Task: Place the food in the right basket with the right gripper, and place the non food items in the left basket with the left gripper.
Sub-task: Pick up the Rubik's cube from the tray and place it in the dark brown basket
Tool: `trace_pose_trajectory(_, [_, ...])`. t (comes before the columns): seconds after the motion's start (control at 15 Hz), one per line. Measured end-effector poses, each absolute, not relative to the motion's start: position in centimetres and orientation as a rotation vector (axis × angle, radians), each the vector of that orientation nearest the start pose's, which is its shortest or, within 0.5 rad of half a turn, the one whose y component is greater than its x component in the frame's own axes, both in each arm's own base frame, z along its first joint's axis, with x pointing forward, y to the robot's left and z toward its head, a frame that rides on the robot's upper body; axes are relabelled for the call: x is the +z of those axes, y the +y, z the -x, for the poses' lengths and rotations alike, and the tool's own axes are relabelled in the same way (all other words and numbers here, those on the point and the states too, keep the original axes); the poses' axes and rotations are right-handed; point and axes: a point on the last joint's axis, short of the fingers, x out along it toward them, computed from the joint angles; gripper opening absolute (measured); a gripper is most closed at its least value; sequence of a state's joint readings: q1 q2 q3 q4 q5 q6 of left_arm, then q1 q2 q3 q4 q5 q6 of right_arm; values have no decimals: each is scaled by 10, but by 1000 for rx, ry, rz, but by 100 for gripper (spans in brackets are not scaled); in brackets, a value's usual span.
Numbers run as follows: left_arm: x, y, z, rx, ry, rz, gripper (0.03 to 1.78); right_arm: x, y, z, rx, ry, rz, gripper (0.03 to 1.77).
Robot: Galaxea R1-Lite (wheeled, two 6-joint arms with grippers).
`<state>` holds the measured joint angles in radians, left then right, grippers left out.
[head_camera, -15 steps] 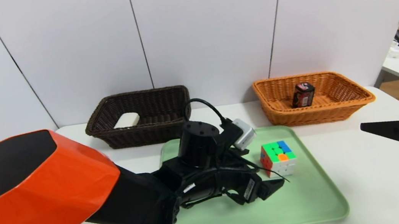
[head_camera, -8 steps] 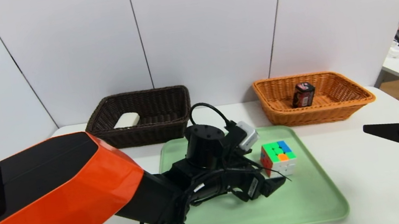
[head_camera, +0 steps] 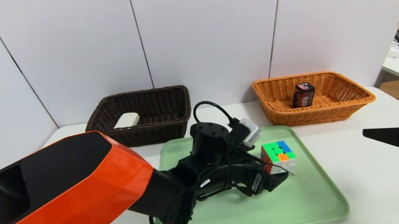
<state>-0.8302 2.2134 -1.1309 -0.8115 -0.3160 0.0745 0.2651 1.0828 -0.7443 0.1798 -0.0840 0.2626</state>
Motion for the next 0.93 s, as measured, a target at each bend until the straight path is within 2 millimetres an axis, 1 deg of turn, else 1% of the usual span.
trace_pose_trajectory(0.4, [93, -328, -289, -1151, 213, -132, 169, 227, 34, -134, 108, 534, -165, 169])
trace_pose_trajectory(0.93, [90, -345, -289, -1175, 196, -123, 169, 222, 34, -133, 105, 548, -163, 169])
